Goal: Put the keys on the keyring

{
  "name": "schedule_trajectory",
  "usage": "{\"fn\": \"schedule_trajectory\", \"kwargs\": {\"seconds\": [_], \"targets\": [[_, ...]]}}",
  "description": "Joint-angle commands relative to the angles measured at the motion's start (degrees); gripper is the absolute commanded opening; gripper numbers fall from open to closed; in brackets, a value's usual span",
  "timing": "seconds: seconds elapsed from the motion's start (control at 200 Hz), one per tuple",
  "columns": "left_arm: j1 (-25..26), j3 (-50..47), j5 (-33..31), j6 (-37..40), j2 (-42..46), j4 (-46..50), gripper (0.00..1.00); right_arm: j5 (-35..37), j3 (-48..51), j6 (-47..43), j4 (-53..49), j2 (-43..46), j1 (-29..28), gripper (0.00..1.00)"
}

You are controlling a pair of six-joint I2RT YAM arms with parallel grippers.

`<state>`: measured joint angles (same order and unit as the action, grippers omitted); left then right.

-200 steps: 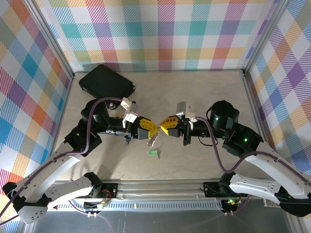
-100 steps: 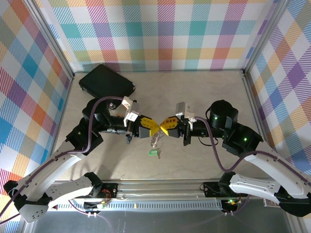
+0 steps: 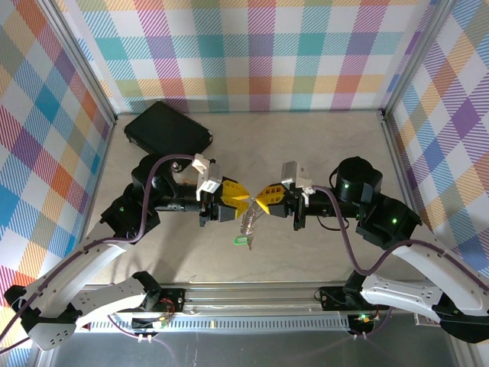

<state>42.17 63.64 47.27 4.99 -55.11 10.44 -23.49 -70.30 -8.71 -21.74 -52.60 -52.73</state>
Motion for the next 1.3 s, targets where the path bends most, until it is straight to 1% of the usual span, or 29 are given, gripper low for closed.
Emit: {"fn": "schedule_trajectory", "kwargs": {"seconds": [0.0,0.165,0.425,0.64,0.69,0.825,0.875,1.085,1.175,1.22,1.295], "targets": [[-0.6,1.5,0.4,0.7,-0.5,-1.5,0.3,-0.9,-1.7,-1.5,0.8,0.1,-0.2,0.0],[-0.6,1.5,1.5,-0.2,-0.6,-3.0,0.29,-0.5,-1.8,-1.3,0.8,-0.2,-0.2,0.0],[-0.6,1.2,2.2,-1.7,-1.1,-6.0,0.22,-0.9,-2.1,-1.8,0.4,-1.2,-0.2,0.0],[-0.6,1.5,2.4,-1.7,-2.1,-6.2,0.18,-1.1,-2.2,-1.8,0.5,-1.1,-0.2,0.0],[-0.6,1.4,2.2,-1.5,-2.3,-6.0,0.16,-1.3,-2.3,-1.8,0.6,-1.2,-0.2,0.0],[-0.6,1.3,2.0,-1.4,-2.2,-6.3,0.06,-1.9,-2.4,-1.9,0.4,-1.7,-0.2,0.0],[-0.6,1.2,1.8,-1.3,-2.0,-6.5,0.0,-1.9,-2.6,-2.1,0.1,-2.0,-0.2,0.0],[-0.6,1.1,-0.1,-0.7,-1.3,-6.6,0.0,-0.6,-3.3,-2.5,-1.9,-1.9,-0.2,0.0],[-0.6,1.1,-1.6,0.6,-1.1,-5.5,0.0,0.3,-3.7,-2.5,-3.3,-1.7,-0.2,0.08],[-0.6,1.0,-2.1,1.4,-0.9,-4.9,0.0,1.3,-3.9,-2.4,-4.1,-1.7,-0.2,0.17],[-0.6,1.0,-2.7,2.3,-0.7,-4.0,0.0,3.0,-4.2,-2.1,-5.5,-1.3,-0.2,0.28]]}}
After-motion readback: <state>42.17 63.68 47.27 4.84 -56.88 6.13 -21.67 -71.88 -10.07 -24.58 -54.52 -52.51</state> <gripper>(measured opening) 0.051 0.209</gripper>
